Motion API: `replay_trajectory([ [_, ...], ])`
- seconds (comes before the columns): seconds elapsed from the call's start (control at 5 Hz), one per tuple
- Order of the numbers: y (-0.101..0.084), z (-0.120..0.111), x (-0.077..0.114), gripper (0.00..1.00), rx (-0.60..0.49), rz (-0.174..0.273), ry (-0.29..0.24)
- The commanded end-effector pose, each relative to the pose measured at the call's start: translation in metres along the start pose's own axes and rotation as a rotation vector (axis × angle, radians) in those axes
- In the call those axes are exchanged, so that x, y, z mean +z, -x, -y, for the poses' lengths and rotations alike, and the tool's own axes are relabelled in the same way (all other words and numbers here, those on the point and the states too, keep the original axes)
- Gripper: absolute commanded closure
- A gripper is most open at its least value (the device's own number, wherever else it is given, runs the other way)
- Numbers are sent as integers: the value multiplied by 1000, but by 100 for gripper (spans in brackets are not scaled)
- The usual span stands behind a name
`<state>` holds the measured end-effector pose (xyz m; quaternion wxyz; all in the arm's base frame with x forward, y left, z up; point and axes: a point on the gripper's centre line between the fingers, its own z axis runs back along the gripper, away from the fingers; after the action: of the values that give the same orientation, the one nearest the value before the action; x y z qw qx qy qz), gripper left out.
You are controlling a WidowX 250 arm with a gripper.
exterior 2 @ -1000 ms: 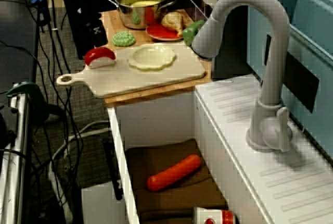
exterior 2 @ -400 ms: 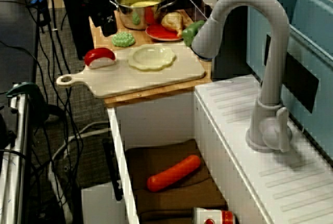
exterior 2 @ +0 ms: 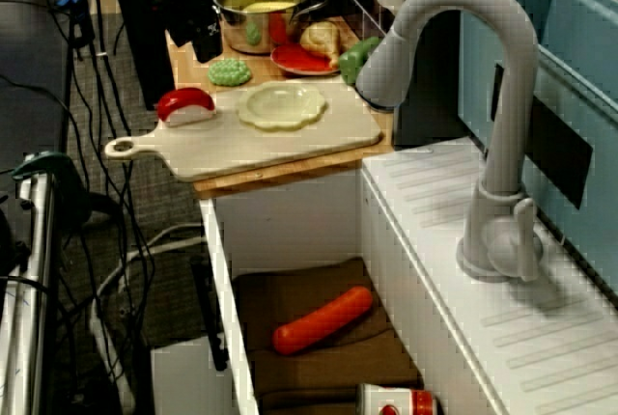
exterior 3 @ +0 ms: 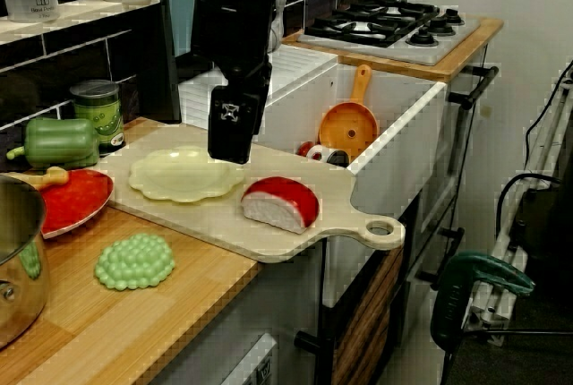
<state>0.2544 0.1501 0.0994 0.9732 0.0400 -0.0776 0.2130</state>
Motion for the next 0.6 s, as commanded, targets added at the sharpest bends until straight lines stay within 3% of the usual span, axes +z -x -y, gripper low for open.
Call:
replay_trajectory([
  [0.0, -16, 5, 29, 0, 109, 27, -12],
  [0.4, -28, -1, 34, 0, 309, -19, 11],
])
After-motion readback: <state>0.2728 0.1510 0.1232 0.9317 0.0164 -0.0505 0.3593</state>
